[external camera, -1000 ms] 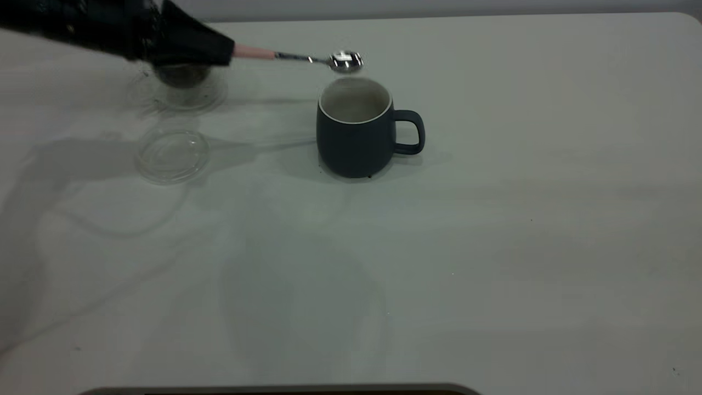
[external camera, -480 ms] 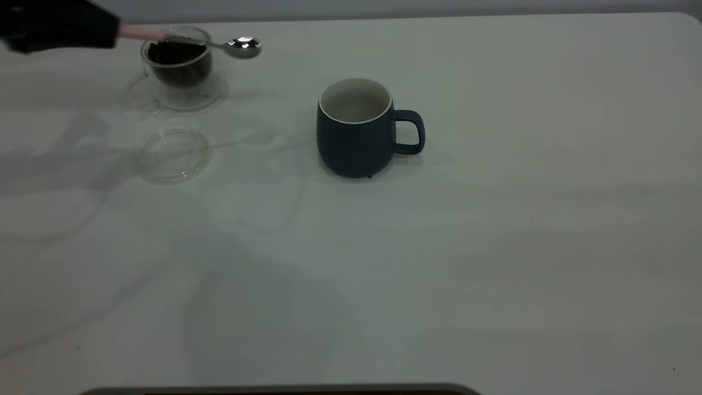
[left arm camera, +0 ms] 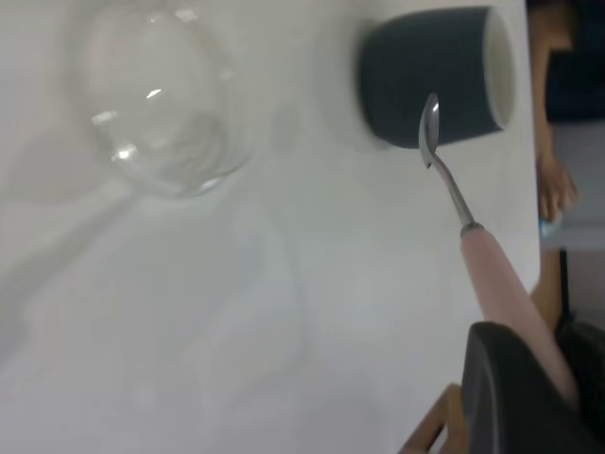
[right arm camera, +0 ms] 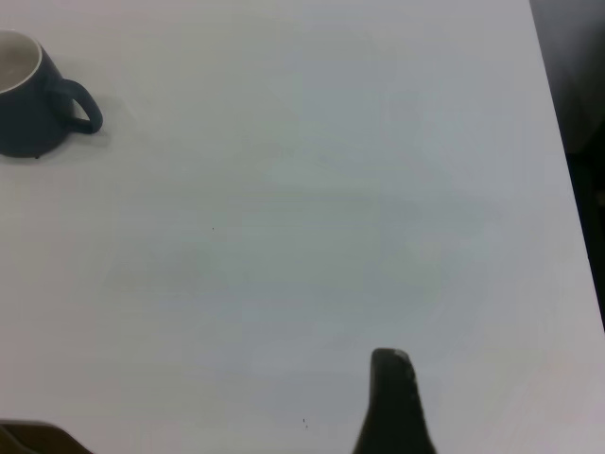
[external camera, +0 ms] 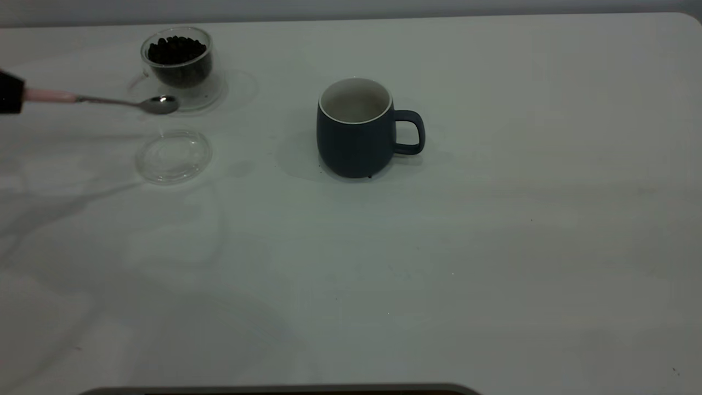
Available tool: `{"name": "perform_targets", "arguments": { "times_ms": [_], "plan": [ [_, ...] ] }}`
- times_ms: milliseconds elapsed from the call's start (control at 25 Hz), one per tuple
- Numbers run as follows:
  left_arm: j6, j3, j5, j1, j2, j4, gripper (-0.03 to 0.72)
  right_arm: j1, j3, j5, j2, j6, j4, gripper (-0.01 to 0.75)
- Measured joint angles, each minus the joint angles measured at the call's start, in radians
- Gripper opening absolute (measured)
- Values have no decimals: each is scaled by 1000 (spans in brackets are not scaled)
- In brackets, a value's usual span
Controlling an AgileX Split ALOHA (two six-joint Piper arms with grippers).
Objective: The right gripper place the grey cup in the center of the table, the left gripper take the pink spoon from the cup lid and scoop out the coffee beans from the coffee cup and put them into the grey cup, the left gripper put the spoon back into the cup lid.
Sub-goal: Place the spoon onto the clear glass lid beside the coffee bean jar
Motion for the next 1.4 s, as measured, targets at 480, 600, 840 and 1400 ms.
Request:
{"name": "perform_targets", "arguments": {
  "times_ms": [480,600,840,1400],
  "plan": [
    [-33,42,-205,33,-3,-17,127,0,0,0,0,0,0,591],
    [-28,42,-226,9,3,-42,127,0,0,0,0,0,0,591],
    [17,42,-253,-57,75,-119,127,0,0,0,0,0,0,591],
    [95,42,-275,-91,170,-211,127,0,0,0,0,0,0,591]
  ]
}}
